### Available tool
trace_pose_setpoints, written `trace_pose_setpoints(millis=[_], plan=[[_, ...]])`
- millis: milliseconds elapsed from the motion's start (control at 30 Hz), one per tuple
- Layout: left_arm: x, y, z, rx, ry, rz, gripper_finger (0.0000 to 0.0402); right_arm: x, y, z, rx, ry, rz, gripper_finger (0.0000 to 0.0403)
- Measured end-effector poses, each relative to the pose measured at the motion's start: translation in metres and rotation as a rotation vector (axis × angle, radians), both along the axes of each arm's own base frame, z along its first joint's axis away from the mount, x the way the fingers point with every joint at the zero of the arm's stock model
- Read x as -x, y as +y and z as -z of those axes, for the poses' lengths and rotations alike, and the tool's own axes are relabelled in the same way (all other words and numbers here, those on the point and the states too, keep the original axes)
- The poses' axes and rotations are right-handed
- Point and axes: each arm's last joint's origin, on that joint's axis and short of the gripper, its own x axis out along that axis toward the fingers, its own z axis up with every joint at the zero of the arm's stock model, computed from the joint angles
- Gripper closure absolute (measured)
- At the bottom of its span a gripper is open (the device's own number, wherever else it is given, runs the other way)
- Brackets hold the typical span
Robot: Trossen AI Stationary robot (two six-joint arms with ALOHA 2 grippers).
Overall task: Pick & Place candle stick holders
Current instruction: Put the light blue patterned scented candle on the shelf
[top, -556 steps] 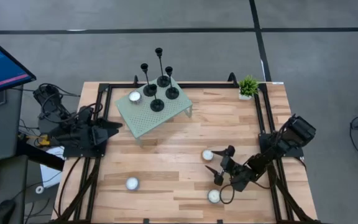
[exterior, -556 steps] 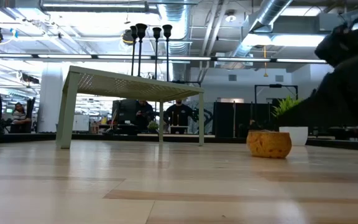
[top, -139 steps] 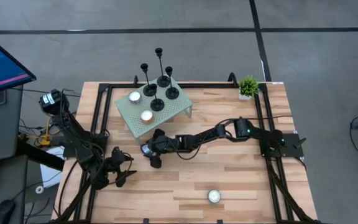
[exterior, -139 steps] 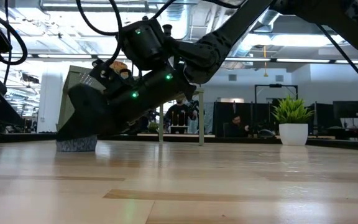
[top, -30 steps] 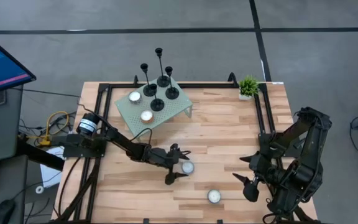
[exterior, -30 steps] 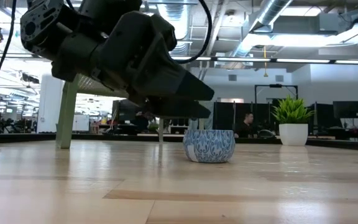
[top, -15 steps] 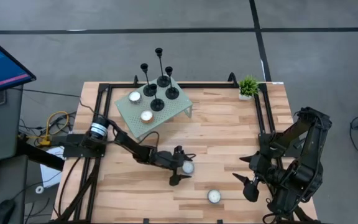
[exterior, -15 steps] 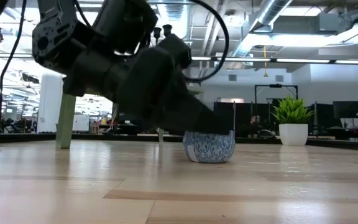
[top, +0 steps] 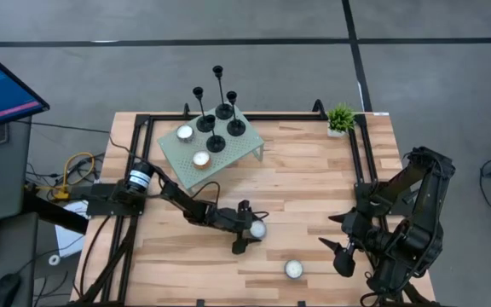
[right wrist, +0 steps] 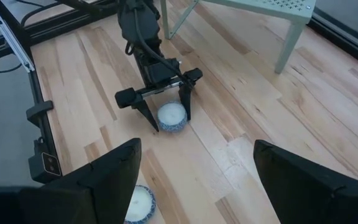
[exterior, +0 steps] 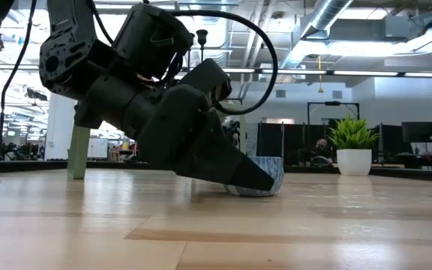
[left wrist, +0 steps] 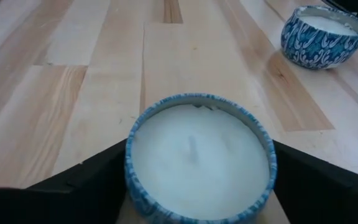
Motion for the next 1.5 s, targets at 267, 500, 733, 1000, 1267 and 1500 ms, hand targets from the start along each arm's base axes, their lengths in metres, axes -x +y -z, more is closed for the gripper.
trace_pose_setpoints(millis=[267,500,733,1000,1267,1500], plan=[[0.000,0.001,0.000,-0.006,-0.001,-0.009,0.0105,0.000,0.000,0.000,0.000,0.000,0.000,0.0101],[0.002,-0.003,-0.008,0.019,-0.024,-0.024,0.0097,0.000,0.000,0.000,0.000,0.000,0.000,0.0101],[0.016,-0.014,-0.055,0.058,-0.129,-0.002,0.0099,0.000,0.000,0.000,0.000,0.000,-0.001,0.0101],[0.073,-0.016,-0.120,0.002,-0.086,-0.099,0.0098,0.000,0.000,0.000,0.000,-0.001,0.000,0.0101],[0.155,0.004,-0.163,0.083,-0.180,-0.394,0.0097,0.000,0.000,0.000,-0.005,-0.007,0.000,0.0101],[0.212,0.020,-0.169,0.017,-0.204,-0.606,0.0097,-0.001,0.000,0.000,-0.008,-0.008,0.001,0.0101]])
